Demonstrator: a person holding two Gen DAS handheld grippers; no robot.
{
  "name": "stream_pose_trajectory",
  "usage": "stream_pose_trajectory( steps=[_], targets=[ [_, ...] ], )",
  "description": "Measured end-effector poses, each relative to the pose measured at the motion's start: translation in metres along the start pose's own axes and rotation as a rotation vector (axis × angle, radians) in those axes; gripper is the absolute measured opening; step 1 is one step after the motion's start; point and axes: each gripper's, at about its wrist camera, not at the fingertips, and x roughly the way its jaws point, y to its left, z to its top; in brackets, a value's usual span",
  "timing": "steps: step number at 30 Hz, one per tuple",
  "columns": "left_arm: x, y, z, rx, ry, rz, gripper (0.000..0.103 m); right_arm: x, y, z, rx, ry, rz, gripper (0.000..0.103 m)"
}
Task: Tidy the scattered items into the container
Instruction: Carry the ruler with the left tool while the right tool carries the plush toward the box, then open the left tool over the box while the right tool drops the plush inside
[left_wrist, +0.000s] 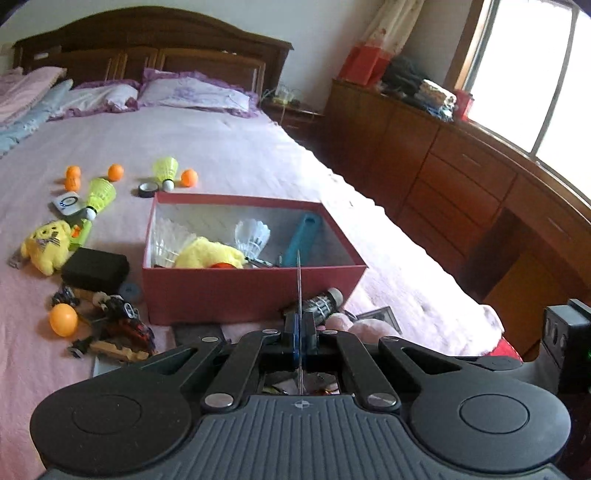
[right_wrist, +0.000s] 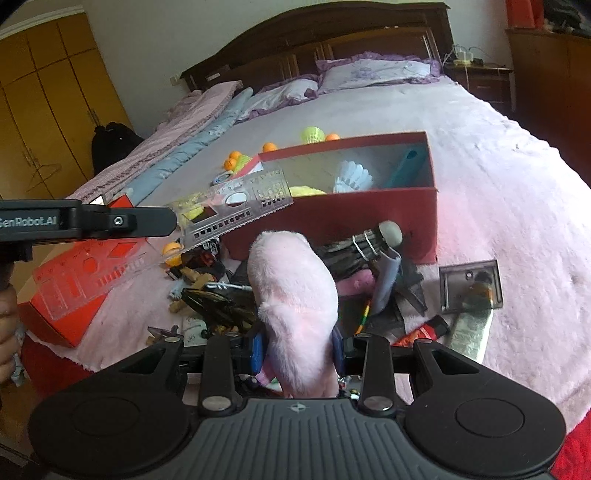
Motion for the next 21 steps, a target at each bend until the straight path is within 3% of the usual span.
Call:
stream_pose_trajectory(
  steps=[12, 21],
  targets=[
    [0.03, 0.018, 0.053, -0.008, -0.061, 0.027, 0.003, 0.0, 0.0, 0.045, -0.052, -0.069, 0.005, 0.037],
    [0.092, 0.03, 0.101, 0.092, -0.013, 0.056, 0.003, 0.015, -0.022, 0.08, -0.006, -0.076, -0.002, 0.037]
  ],
)
